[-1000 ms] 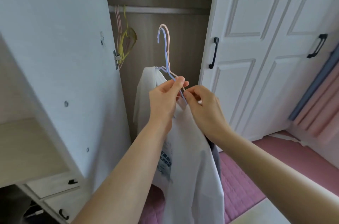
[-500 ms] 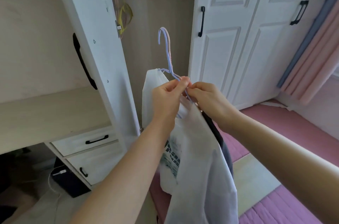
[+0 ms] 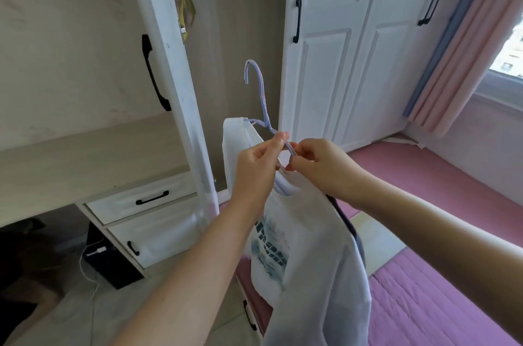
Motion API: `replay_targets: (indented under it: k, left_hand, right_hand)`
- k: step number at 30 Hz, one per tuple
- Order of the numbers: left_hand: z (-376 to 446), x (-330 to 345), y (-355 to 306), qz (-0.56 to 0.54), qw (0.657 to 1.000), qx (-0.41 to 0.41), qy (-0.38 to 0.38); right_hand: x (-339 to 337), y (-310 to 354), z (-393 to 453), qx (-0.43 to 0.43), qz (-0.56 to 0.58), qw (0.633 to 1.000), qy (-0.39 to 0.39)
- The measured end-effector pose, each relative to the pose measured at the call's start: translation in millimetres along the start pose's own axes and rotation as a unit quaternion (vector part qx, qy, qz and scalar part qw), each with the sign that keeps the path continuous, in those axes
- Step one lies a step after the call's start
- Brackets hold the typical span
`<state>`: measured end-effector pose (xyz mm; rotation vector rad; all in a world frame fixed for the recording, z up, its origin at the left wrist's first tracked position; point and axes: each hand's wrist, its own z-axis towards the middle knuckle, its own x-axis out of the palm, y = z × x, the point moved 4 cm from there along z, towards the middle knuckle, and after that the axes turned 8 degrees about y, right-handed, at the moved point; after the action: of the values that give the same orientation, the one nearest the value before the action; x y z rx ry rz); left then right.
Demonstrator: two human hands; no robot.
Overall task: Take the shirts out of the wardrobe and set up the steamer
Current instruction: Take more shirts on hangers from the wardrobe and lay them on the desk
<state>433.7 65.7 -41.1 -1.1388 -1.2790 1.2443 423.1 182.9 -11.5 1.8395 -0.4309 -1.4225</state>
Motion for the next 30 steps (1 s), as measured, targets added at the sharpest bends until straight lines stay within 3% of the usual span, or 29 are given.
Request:
replay_targets:
  k: [7,15,21,24,28,30]
  left_hand:
    - [-55.2,-16.4,4.7,0.002,0.997,0.013,0.074]
    - [-126.8,-48.0,11.1,0.041,0.991,0.059,0.113]
    - [-173.2,-71.5,3.9,0.083,0.985,0.103,0.110]
    - [-187.5,-90.7,0.0,0.144,0.975,0.147,0.083]
    - [-198.9,-138.7,-11.7,0.243,0.936,0.247,-0.065]
    - [-201.5,-161.9,-16.8,0.309,0.909,0.259,-0.110]
  right_hand:
    - [28.8,9.6,-51.5,0.013,-0.095,0.994,-0.058]
    - [78.9,25.3,-123.4,0.004,-0.067,0.979,-0.192]
    - [98.1,44.7,-166.3,-0.006,-0.068,0.977,-0.203]
    - [105.7,52.2,-184.8,-0.015,-0.056,0.980,-0.190]
    - [112.2,56.0,-201.3,-0.019,-0.049,0.985,-0.165]
    - [114.9,57.3,-206.5,-0.025,-0.046,0.987,-0.153]
